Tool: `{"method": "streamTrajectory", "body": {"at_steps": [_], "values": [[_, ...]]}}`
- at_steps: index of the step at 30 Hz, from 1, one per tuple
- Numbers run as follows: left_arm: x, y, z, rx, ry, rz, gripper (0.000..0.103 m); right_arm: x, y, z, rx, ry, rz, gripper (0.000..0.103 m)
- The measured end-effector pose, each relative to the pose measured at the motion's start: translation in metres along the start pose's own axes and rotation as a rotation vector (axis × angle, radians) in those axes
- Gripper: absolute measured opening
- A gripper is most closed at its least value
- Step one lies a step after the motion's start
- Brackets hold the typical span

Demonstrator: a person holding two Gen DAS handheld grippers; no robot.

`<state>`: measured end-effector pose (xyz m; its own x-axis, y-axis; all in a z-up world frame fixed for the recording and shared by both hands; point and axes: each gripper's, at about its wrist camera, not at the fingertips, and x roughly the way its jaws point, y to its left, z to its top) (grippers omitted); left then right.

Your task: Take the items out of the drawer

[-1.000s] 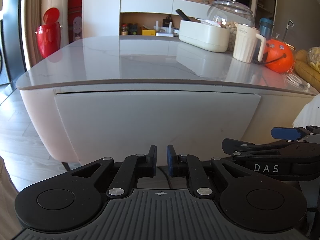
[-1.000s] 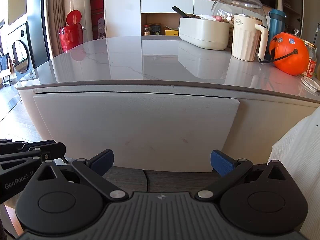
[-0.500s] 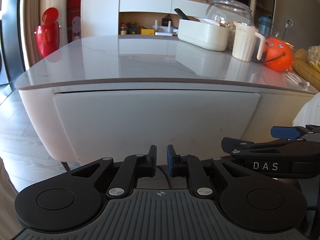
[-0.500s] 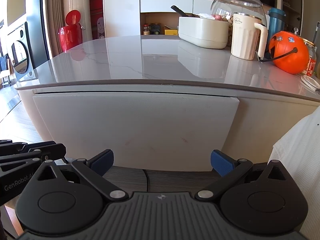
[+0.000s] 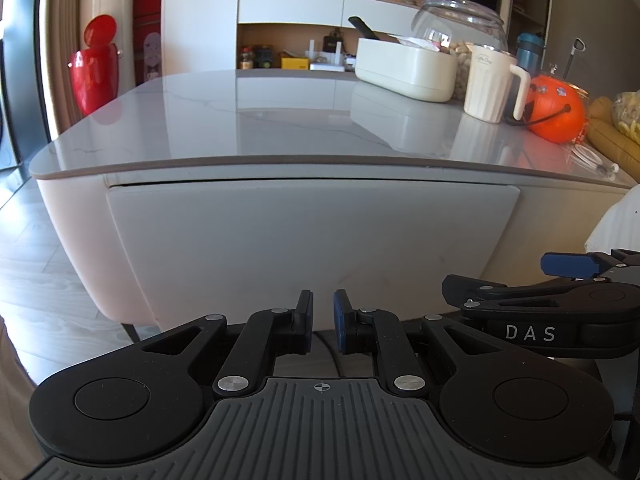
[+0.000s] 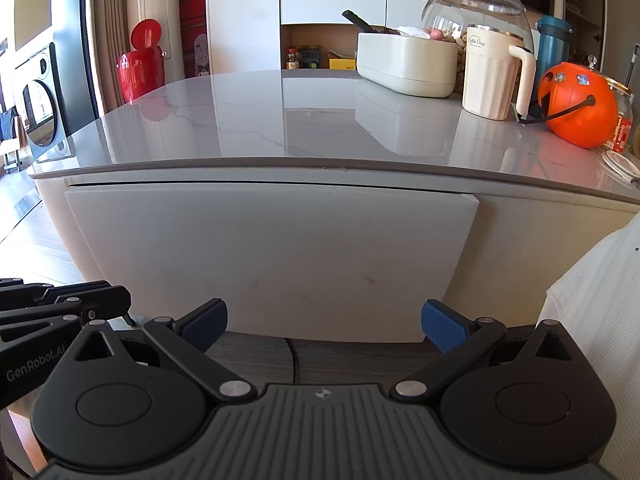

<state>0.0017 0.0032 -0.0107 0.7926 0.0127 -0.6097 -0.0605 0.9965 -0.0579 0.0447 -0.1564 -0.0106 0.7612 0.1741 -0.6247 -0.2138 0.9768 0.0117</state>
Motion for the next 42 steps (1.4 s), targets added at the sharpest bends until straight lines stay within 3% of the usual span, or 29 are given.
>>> {"method": "streamTrajectory", "body": {"at_steps": [30,42], "values": [[0.001,-0.003,-0.001,0.012,0.000,0.011,0.013,-0.001,0.000,0.000,0.000,-0.003,0.003,0.103],[-0.005,0.001,0.017,-0.014,0.000,-0.036,0.013,-0.001,-0.005,0.007,0.026,0.023,0.040,0.103]]}}
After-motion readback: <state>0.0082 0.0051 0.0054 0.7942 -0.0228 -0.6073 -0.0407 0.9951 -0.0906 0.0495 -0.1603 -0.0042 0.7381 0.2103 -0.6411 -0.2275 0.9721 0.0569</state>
